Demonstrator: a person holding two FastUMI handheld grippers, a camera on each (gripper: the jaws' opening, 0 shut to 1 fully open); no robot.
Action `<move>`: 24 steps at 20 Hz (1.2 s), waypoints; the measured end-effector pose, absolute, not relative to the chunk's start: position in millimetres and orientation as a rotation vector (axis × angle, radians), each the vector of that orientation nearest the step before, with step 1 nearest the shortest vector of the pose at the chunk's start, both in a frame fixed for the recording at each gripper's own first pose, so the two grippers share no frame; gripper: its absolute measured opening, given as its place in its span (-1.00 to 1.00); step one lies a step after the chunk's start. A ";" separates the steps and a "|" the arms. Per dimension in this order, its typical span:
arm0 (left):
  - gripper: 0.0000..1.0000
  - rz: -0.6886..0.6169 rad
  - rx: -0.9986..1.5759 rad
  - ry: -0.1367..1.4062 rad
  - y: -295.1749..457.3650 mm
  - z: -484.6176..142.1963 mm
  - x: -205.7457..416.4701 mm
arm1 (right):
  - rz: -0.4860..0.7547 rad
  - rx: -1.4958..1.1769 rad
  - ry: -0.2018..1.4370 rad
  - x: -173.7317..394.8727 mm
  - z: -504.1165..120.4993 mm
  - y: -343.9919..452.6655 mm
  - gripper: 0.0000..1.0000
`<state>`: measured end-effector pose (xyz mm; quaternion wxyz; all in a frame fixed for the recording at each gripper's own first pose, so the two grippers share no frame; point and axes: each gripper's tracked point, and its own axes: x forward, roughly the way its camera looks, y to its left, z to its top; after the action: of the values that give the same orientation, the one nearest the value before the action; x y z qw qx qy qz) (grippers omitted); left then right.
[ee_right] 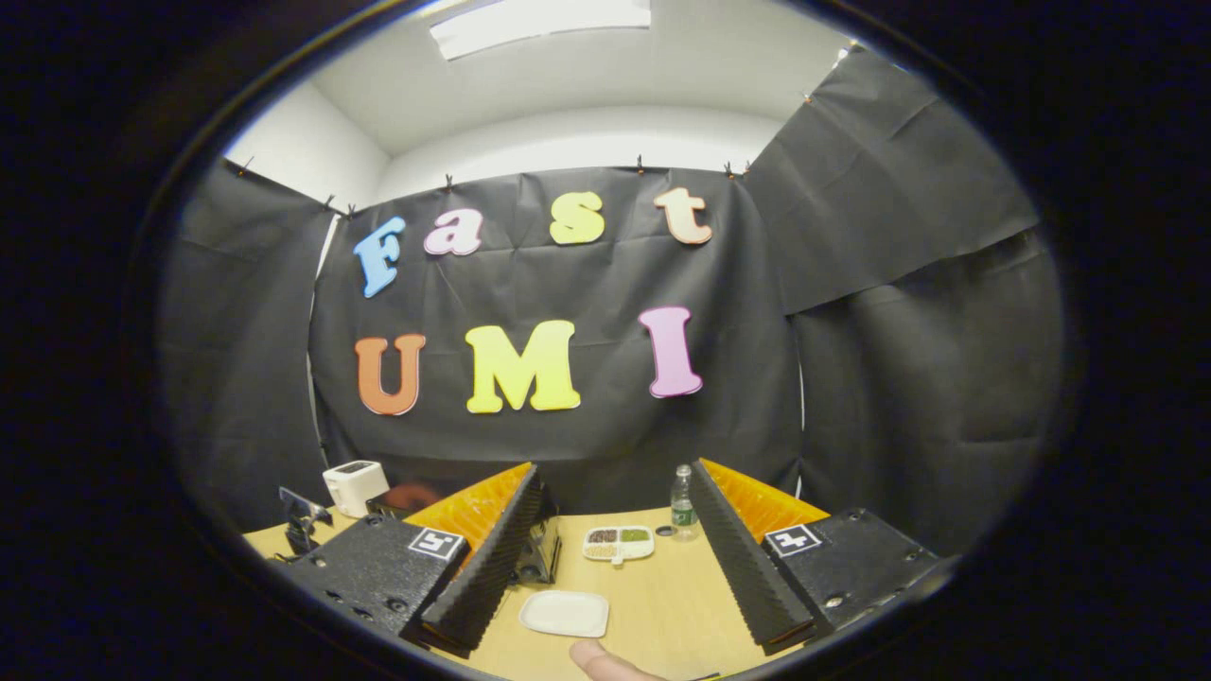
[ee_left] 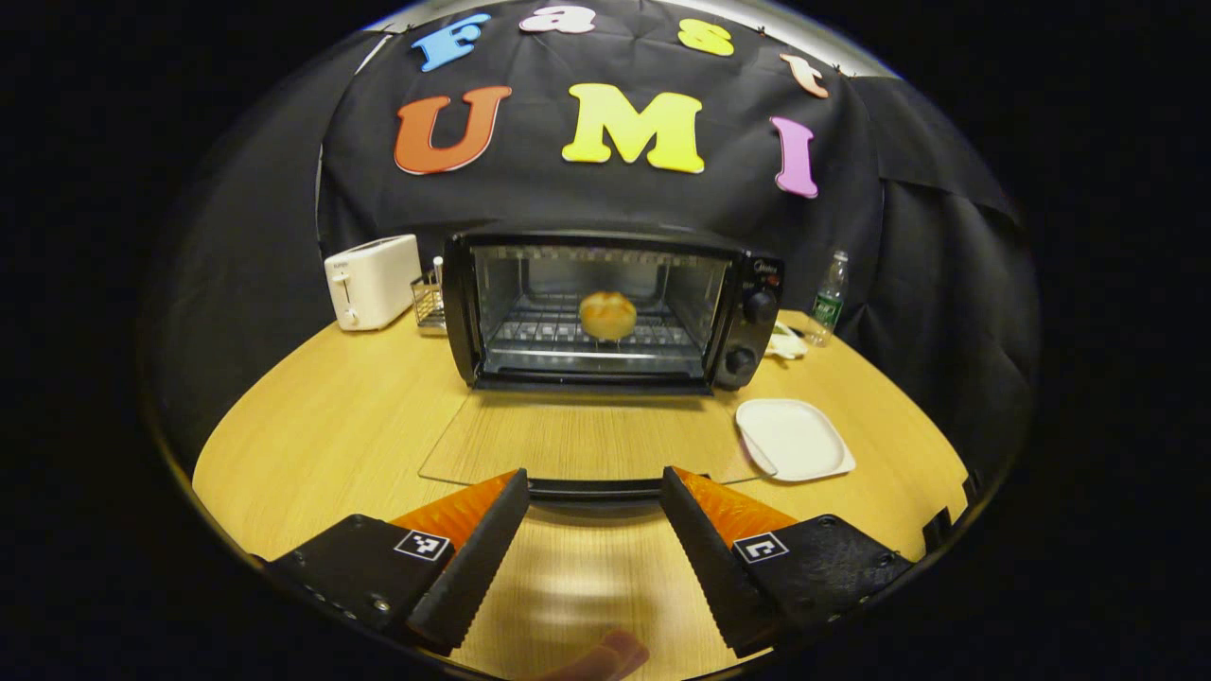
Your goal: Open the electric oven with the left hand, put the food in, and close the electric oven.
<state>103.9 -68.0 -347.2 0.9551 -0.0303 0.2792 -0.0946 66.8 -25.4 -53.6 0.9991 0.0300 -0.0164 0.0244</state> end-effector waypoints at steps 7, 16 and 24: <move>0.86 -0.198 -0.031 0.653 -76.1 -378.4 109.8 | 0.053 0.068 -0.048 64.3 -60.0 -41.9 0.89; 0.85 -0.200 -0.025 0.652 -74.6 -363.6 112.7 | 0.060 0.086 -0.028 73.1 -71.3 -46.2 0.89; 0.89 -0.189 -0.006 0.504 -74.0 -303.4 143.5 | 0.070 0.083 -0.009 75.0 -79.8 -44.0 0.89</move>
<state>143.5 -74.0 -303.4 0.9640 -0.0029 0.2491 -0.0933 75.0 -44.0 -79.8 0.9985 0.0416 -0.0043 0.0351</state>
